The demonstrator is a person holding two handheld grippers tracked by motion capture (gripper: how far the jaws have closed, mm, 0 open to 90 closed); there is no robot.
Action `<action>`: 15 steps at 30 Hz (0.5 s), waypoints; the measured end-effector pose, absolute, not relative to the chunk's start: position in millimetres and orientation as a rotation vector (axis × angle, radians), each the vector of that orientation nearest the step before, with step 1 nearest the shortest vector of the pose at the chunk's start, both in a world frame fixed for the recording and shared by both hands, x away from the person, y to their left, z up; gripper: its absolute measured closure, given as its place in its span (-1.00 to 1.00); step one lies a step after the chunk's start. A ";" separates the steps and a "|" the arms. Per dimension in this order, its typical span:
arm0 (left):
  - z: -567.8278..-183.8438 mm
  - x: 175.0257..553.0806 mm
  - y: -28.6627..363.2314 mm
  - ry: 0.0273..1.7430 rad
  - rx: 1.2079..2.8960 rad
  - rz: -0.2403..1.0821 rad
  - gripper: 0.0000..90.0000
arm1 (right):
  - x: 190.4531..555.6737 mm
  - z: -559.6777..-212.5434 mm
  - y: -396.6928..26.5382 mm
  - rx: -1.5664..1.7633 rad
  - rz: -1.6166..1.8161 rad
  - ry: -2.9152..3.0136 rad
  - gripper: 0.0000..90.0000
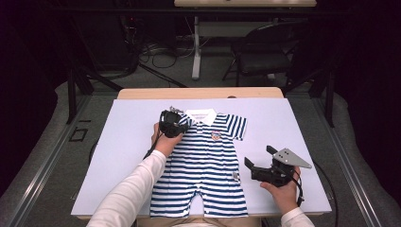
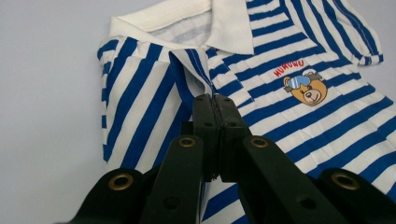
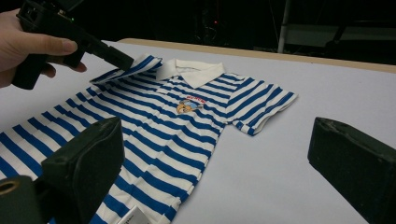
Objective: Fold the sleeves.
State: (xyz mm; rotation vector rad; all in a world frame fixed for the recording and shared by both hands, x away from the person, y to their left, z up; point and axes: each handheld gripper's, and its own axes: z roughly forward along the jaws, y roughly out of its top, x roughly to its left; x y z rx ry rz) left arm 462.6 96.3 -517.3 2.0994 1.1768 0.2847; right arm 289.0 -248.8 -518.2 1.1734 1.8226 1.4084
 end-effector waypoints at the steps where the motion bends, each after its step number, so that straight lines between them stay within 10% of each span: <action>1: -519.2 462.1 95.3 1.174 2.103 0.283 0.98 | 288.8 -518.1 -249.0 1.176 1.407 1.827 -0.93; 15: -533.2 458.0 89.7 1.154 2.154 0.258 0.98 | 289.3 -518.4 -248.9 1.175 1.410 1.824 -0.93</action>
